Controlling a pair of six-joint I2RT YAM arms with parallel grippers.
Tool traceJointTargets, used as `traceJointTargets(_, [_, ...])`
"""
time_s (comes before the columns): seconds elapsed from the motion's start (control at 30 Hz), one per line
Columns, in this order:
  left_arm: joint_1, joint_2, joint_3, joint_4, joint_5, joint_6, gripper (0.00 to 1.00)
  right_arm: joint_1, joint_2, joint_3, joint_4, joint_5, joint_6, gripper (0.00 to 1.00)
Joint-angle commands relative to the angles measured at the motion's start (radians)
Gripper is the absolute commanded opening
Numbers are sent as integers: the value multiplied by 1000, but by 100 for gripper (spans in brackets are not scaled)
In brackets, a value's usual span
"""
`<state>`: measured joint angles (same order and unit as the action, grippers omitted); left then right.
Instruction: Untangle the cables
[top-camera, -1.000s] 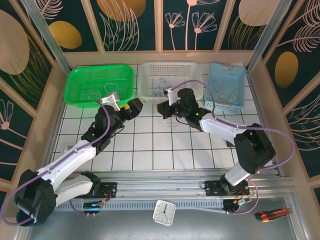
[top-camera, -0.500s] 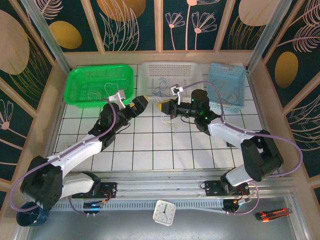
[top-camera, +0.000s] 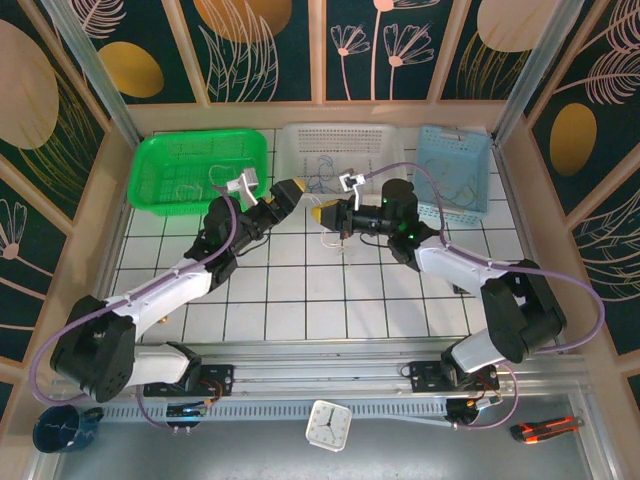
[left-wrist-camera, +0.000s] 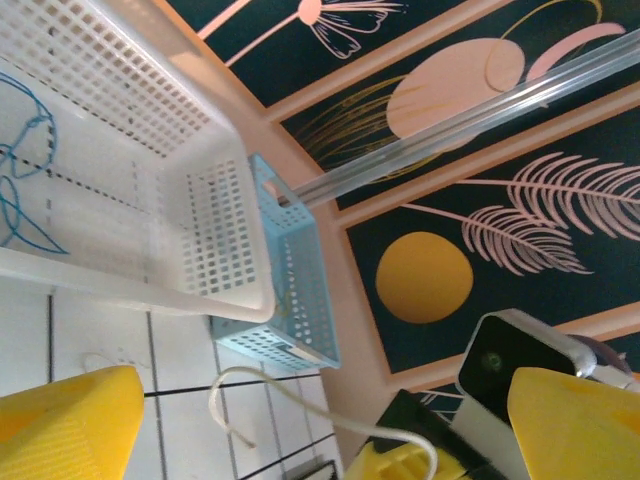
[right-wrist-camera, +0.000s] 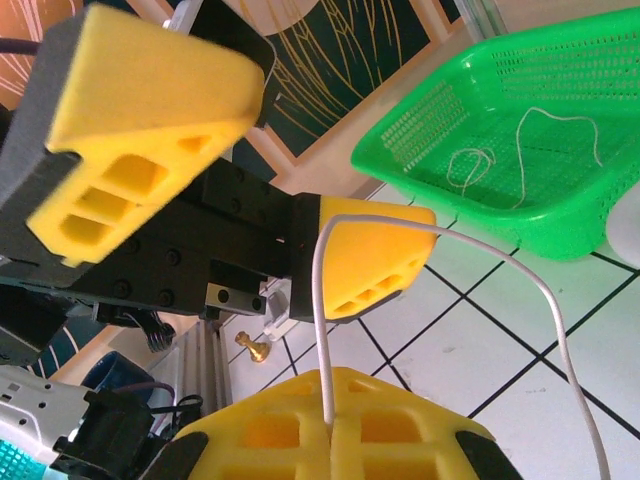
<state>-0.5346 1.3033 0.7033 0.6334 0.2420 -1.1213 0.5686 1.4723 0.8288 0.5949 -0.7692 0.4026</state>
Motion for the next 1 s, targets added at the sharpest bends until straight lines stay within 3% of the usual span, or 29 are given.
traceJointTargets(0.0, [6,7,-24,138,63,-89,93,13,20,30,-5,6,-20,0])
traceJointTargets(0.37, [1,14,-91,249,114,-174,93,29,77,75,-6,25,-21,0])
traceJointTargets(0.7, [1,49,-50,252,102,-163,92,92,95,108,-44,23,-39,0])
traceJointTargets(0.97, [4,31,-19,170,27,-90,76,115,27,45,-46,30,-36,0])
